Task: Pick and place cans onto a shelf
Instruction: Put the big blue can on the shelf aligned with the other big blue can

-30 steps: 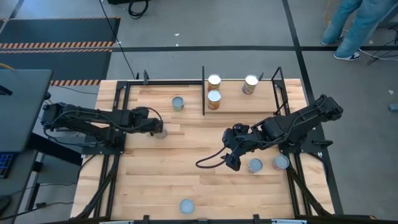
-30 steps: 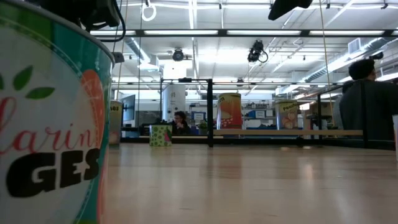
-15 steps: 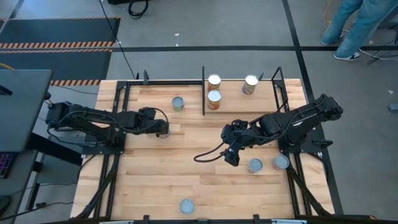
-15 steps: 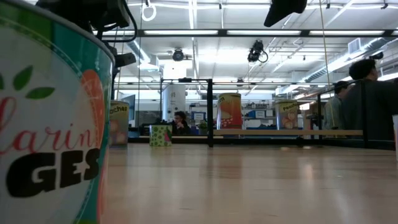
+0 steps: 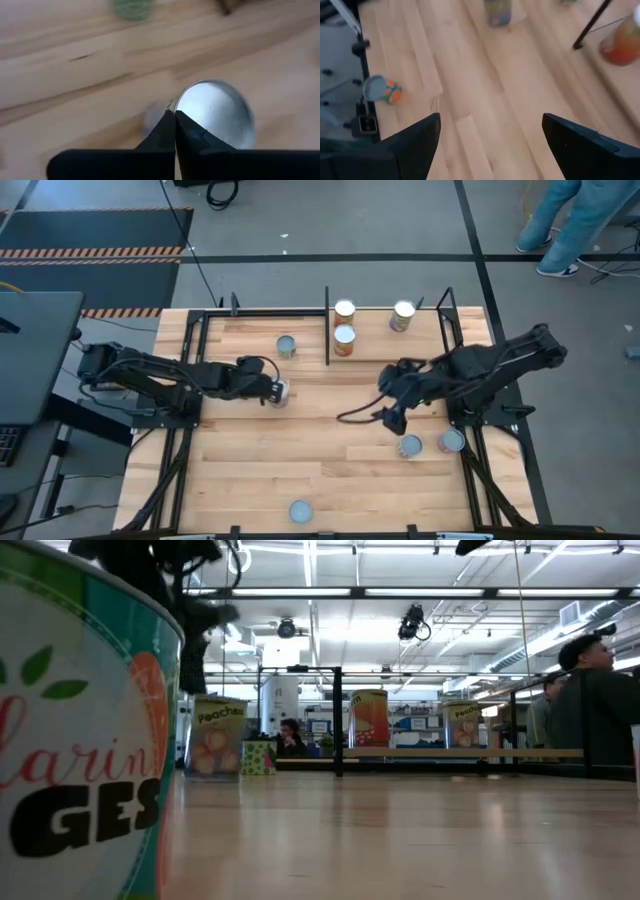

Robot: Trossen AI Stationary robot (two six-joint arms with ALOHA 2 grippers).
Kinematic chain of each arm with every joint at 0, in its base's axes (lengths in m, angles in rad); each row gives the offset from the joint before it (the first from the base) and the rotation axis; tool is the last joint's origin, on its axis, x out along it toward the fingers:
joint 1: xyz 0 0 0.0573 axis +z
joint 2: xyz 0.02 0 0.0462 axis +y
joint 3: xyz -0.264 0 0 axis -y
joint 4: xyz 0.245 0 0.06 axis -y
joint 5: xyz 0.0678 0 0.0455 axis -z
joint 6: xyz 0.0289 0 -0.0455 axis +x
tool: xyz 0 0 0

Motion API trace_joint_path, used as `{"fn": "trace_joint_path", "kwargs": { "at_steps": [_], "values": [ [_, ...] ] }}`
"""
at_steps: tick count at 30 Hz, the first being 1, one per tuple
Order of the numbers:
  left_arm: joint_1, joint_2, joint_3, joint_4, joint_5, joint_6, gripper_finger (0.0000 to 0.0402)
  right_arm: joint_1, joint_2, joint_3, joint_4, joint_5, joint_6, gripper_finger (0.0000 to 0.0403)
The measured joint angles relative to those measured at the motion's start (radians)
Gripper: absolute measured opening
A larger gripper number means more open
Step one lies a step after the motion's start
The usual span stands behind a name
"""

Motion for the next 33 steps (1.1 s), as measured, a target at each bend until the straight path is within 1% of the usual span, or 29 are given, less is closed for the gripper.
{"fn": "trace_joint_path", "kwargs": {
  "at_steps": [3, 6, 12, 16, 19, 23, 27, 30, 33],
  "values": [
    [0.001, 0.027, 0.082, 0.034, -0.005, 0.066, 0.0002, 0.0, -0.044, 0.0, -0.014, 0.054, -0.003, 0.0356],
    [0.002, 0.096, 0.182, 0.027, 0.001, 0.124, 0.0001, -0.003, -0.07, 0.0, -0.036, 0.09, -0.009, 0.0356],
    [-0.022, 0.322, 0.396, 0.068, 0.046, 0.225, 0.0001, -0.002, -0.07, -0.011, -0.05, 0.128, -0.016, 0.0356],
    [-0.05, 0.481, 0.519, 0.138, 0.092, 0.254, 0.0001, 0.029, -0.06, -0.072, -0.057, 0.14, -0.035, 0.0356],
    [-0.074, 0.576, 0.587, 0.158, 0.093, 0.254, 0.0002, 0.081, -0.06, -0.14, -0.058, 0.141, -0.033, 0.0352],
    [-0.1, 0.651, 0.638, 0.173, 0.095, 0.239, 0.0003, 0.163, -0.06, -0.225, -0.031, 0.13, -0.002, 0.0348],
    [-0.118, 0.682, 0.649, 0.193, 0.088, 0.199, 0.0002, 0.221, -0.058, -0.311, 0.109, 0.078, -0.009, 0.0347],
    [-0.122, 0.682, 0.649, 0.189, 0.081, 0.185, 0.0009, 0.229, -0.036, -0.359, 0.18, 0.034, -0.01, 0.0347],
    [-0.121, 0.682, 0.649, 0.187, 0.076, 0.206, 0.0031, 0.215, 0.004, -0.378, 0.214, 0.006, -0.041, 0.0347]
  ]
}}
